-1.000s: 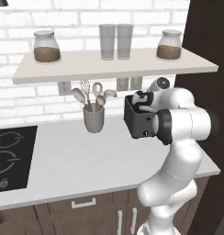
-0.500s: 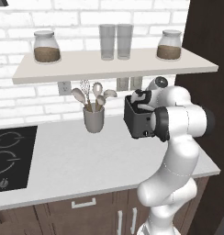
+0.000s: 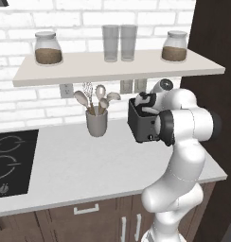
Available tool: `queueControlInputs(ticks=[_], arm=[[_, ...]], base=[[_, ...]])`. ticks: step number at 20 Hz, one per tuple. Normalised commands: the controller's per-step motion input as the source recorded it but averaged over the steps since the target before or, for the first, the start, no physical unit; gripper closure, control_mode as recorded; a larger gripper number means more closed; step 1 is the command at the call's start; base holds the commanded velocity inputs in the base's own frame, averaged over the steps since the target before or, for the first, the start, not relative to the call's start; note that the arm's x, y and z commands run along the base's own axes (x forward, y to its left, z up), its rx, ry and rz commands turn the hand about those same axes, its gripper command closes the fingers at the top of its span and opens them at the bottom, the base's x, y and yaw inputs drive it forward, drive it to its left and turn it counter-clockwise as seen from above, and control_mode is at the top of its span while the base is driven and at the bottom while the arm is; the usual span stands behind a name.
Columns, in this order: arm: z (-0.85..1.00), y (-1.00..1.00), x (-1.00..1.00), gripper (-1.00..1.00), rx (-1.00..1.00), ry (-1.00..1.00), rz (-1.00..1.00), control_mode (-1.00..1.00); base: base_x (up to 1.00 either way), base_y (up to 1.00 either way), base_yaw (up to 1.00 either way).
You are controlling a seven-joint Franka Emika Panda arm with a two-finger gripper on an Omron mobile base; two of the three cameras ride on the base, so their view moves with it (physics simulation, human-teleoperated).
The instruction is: Start the toaster. Once the lever pops up, take the bread to the plate on the dining counter.
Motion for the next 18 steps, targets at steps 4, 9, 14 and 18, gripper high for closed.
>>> queueControlInputs(ticks=[4,9,14,18], arm=[[0.00,0.00,0.00,1.00,0.00,0.00,0.00,-1.00],[0.00,-0.01,-0.03,1.00,0.00,-0.08,0.00,-1.00],[0.13,0.00,-0.19,1.00,0.02,-0.18,0.00,-1.00],[0.35,0.00,-0.28,1.00,0.01,-0.17,0.00,-1.00]], base=[[0.00,0.00,0.00],[0.00,0.00,0.00],[0.00,0.00,0.00],[0.00,0.00,0.00]])
